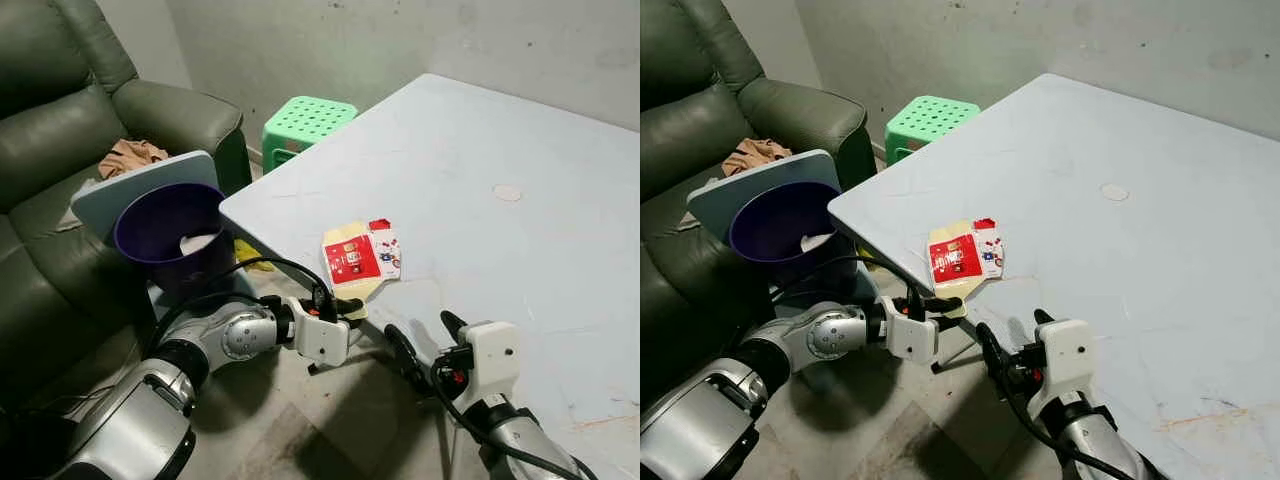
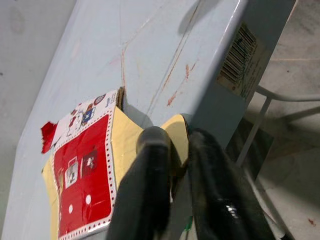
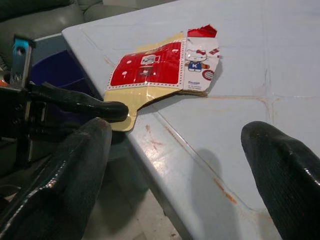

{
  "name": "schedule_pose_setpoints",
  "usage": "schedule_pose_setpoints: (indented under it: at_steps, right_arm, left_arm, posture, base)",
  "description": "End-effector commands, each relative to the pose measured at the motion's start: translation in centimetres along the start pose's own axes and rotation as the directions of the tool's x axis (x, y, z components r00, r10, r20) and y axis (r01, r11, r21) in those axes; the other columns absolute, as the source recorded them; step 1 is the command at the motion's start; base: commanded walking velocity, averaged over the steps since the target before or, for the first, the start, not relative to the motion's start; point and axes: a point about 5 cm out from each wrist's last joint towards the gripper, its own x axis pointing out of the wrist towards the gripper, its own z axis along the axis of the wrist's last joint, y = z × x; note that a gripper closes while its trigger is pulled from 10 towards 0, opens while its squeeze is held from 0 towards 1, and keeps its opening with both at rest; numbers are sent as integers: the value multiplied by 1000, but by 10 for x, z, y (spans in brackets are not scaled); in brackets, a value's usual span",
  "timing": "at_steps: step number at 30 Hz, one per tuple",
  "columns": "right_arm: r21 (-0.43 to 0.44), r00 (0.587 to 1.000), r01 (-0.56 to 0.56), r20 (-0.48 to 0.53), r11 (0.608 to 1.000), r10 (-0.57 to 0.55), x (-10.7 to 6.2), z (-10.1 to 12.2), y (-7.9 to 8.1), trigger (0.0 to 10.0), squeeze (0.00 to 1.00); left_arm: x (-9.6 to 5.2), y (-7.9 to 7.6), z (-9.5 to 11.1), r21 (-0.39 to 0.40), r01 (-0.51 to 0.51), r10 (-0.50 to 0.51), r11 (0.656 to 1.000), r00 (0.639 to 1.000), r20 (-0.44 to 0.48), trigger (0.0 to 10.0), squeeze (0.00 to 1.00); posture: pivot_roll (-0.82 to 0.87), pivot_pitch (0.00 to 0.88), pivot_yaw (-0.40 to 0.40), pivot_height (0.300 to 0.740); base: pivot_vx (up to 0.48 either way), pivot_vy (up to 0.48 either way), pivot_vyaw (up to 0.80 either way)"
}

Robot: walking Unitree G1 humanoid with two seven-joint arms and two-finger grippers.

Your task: Picking trash to rubbish bin

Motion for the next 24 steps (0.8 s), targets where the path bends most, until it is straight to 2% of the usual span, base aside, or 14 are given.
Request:
schedule_pose_setpoints:
  at_steps: [1,16,24]
  right_arm:
    - [0,1000,-3,10,1000,3,-1,4,3,10000,0]
    - [3,1000,-8,10,1000,8,1,3,5,10000,0]
    - [4,1000,-19,13,1000,19,5,3,7,10000,0]
  left_arm:
    - [-4,0,-5,-3,18,-18,1000,999,-30,0,0]
    - [-5,3,-4,-14,0,0,1000,1000,-12,0,0]
    - [-4,8,4,-33,-44,46,998,997,58,0,0]
  posture:
    - [-297,138,74,740]
    - [-286,134,72,740]
    - [-270,125,65,740]
  base:
    - [0,0,0]
    - [0,0,0]
    - [0,0,0]
